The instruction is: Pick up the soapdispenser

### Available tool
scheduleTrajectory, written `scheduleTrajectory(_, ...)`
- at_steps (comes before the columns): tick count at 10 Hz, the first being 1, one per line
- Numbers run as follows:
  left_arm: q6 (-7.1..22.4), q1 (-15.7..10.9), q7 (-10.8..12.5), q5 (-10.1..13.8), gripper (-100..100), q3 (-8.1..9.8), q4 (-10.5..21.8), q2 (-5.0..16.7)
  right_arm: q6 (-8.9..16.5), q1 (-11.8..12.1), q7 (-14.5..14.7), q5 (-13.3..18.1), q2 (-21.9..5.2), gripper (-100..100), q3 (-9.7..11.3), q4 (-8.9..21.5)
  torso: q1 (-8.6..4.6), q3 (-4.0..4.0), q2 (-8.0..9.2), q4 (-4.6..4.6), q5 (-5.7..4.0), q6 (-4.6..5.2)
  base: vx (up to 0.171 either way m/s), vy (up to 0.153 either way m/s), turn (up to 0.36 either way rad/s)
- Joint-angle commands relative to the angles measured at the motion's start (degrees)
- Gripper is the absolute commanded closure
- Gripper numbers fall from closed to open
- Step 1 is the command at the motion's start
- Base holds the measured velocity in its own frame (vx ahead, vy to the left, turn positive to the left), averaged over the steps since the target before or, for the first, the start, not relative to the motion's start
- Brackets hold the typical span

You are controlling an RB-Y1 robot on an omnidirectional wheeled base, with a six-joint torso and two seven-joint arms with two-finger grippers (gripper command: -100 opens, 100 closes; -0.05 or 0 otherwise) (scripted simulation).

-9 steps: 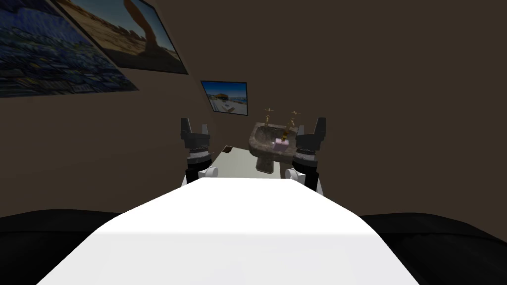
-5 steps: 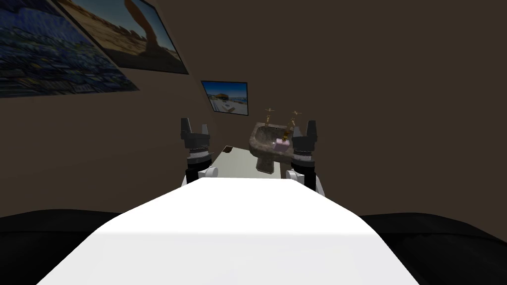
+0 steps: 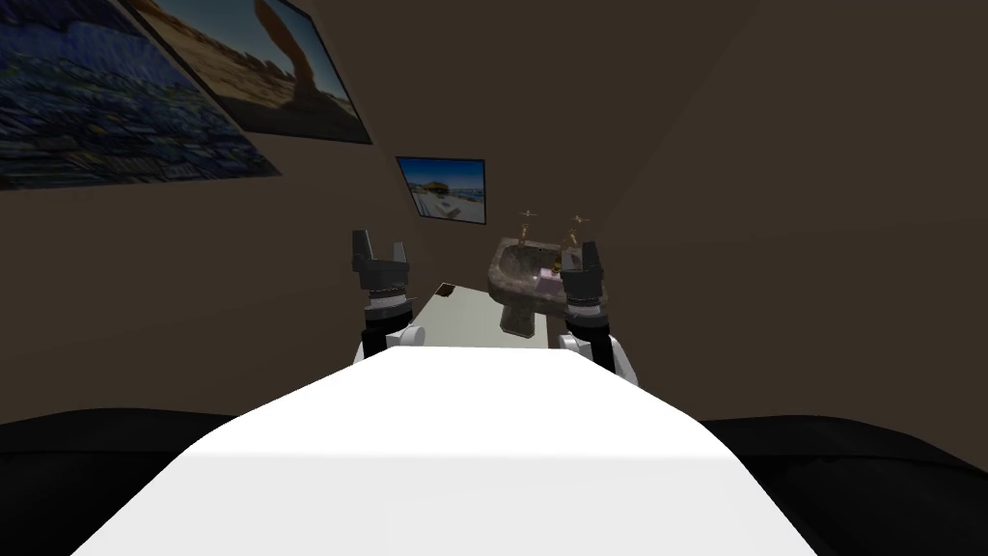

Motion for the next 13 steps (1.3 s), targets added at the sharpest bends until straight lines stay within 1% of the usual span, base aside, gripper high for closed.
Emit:
scheduleTrajectory(1, 0.0, 0.0, 0.0, 0.0, 0, 0.0, 0.0, 0.0, -1.3, -0.2, -0.8, 0.8, -2.9, -100, 0.4, 1.0, 0.0, 0.0, 0.0, 0.0, 0.0, 0.0, -0.044, 0.008, 0.027)
scheduleTrajectory(2, 0.0, 0.0, 0.0, 0.0, 0, 0.0, 0.0, 0.0, -2.6, -0.3, -1.5, 1.6, -4.6, -100, 1.0, 2.0, -0.02, 0.01, 0.02, 0.0, 0.0, -0.01, -0.058, 0.011, 0.043)
scheduleTrajectory(3, 0.0, 0.0, 0.0, 0.0, 0, 0.0, 0.0, 0.0, -2.6, -0.3, -1.5, 1.6, -6.3, -100, 1.0, 2.0, -0.01, 0.03, 0.06, 0.01, -0.01, -0.01, -0.043, 0.012, 0.013)
scheduleTrajectory(4, 0.0, 0.0, 0.0, 0.0, 0, 0.0, 0.0, 0.0, -4.0, -0.3, -2.1, 2.6, -8.0, -100, 1.6, 3.2, 0.0, 0.03, 0.05, 0.01, 0.0, 0.01, -0.04, 0.014, 0.023)
scheduleTrajectory(5, 0.0, 0.0, 0.0, 0.0, 0, 0.0, 0.0, 0.0, -4.0, -0.3, -2.1, 2.6, -9.5, -100, 1.6, 3.2, 0.0, 0.02, 0.04, 0.01, 0.0, 0.0, -0.039, 0.008, 0.013)
scheduleTrajectory(6, 0.0, 0.0, 0.0, 0.0, 0, 0.0, 0.0, 0.0, -5.4, -0.4, -2.8, 3.6, -11.4, -100, 2.3, 4.5, -0.02, 0.01, 0.02, 0.01, -0.01, 0.0, -0.055, 0.006, 0.028)
scheduleTrajectory(7, 0.0, 0.0, 0.0, 0.0, 0, 0.0, 0.0, 0.0, -5.4, -0.4, -2.8, 3.6, -13.0, -100, 2.3, 4.5, -0.03, 0.03, 0.06, 0.01, -0.01, 0.0, -0.044, 0.005, 0.014)
scheduleTrajectory(8, 0.0, 0.0, 0.0, 0.0, 0, 0.0, 0.0, 0.0, -6.9, -0.3, -3.5, 4.7, -14.8, -100, 3.0, 5.8, -0.04, 0.02, 0.04, 0.01, -0.01, 0.0, -0.044, 0.007, 0.034)
scheduleTrajectory(9, 0.0, 0.0, 0.0, 0.0, 0, 0.0, 0.0, 0.0, -6.9, -0.3, -3.5, 4.7, -16.6, -100, 3.0, 5.8, -0.03, 0.02, 0.03, 0.01, -0.01, 0.0, -0.036, 0.008, 0.017)
scheduleTrajectory(10, 0.0, 0.0, 0.0, 0.0, 0, 0.0, 0.0, 0.0, -8.4, -0.3, -4.1, 5.8, -18.4, -100, 3.7, 7.3, -0.03, 0.01, 0.01, 0.0, -0.01, 0.01, -0.04, 0.005, 0.04)
scheduleTrajectory(11, 0.0, 0.0, 0.0, 0.0, 0, 0.0, 0.0, 0.0, -8.4, -0.3, -4.1, 5.8, -20.2, -100, 3.7, 7.3, -0.04, 0.01, 0.01, 0.0, -0.01, 0.0, -0.036, 0.002, 0.019)
scheduleTrajectory(12, 0.0, 0.0, 0.0, 0.0, 0, 0.0, 0.0, 0.0, -8.4, -0.3, -4.1, 5.8, -20.7, -100, 3.7, 7.3, -0.05, 0.0, 0.0, 0.0, -0.01, 0.01, -0.017, 0.002, -0.003)
scheduleTrajectory(13, 0.0, 0.0, 0.0, 0.0, 0, 0.0, 0.0, 0.0, -9.9, -0.2, -4.8, 7.0, -23.0, -100, 4.4, 8.9, -0.04, -0.03, -0.05, -0.01, -0.01, 0.01, -0.024, 0.003, 0.048)
